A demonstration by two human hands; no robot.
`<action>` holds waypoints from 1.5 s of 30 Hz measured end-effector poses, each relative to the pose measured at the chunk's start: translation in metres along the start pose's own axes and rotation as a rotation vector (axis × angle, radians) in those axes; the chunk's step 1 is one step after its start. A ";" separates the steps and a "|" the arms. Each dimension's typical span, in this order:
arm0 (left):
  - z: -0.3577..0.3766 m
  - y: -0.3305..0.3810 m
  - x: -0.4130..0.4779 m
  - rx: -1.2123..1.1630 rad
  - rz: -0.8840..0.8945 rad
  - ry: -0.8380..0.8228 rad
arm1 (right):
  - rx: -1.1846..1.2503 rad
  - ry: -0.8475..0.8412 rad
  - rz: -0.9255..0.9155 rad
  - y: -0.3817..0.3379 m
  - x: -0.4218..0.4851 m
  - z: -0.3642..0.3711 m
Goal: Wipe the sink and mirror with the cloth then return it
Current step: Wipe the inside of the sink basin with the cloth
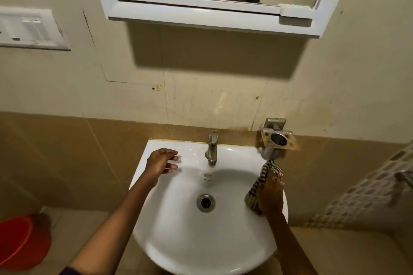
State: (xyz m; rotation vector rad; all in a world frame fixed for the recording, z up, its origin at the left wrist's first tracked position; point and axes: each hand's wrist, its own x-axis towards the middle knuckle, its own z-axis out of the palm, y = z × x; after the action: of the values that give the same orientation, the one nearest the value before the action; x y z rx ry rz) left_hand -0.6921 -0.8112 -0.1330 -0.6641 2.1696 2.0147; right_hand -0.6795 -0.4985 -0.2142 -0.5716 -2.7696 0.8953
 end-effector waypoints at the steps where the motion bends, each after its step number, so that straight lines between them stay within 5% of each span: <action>1: 0.001 0.000 0.002 0.002 -0.006 0.002 | -0.015 0.021 0.016 0.001 0.000 0.005; 9: -0.002 0.007 0.022 0.008 -0.002 0.021 | -0.023 0.026 0.096 -0.031 0.058 0.036; 13: -0.027 0.004 0.028 -0.001 -0.001 0.085 | -0.050 0.045 -0.070 -0.061 0.071 0.062; 17: -0.041 -0.002 0.035 -0.005 -0.035 0.148 | 0.021 -0.168 -0.087 -0.084 0.066 0.107; 24: -0.013 0.013 0.038 0.015 -0.015 0.042 | 0.062 -0.321 -0.496 -0.079 0.050 0.096; 28: -0.015 0.021 0.042 0.034 0.017 0.028 | 0.218 -0.210 -0.454 -0.065 0.018 0.100; 33: -0.032 0.016 0.043 0.065 -0.015 0.056 | 0.444 -0.325 -0.246 -0.092 -0.022 0.106; 39: -0.046 0.000 0.047 0.120 -0.056 0.083 | 0.000 -0.285 -0.698 -0.102 -0.019 0.153; 45: -0.082 -0.002 0.049 0.129 -0.042 0.092 | -0.009 -0.120 -0.278 -0.182 -0.003 0.176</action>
State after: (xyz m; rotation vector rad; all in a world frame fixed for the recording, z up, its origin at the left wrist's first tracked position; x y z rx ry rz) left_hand -0.7177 -0.9027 -0.1433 -0.7917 2.2929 1.8392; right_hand -0.7813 -0.7280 -0.2474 -0.1312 -2.8632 0.8785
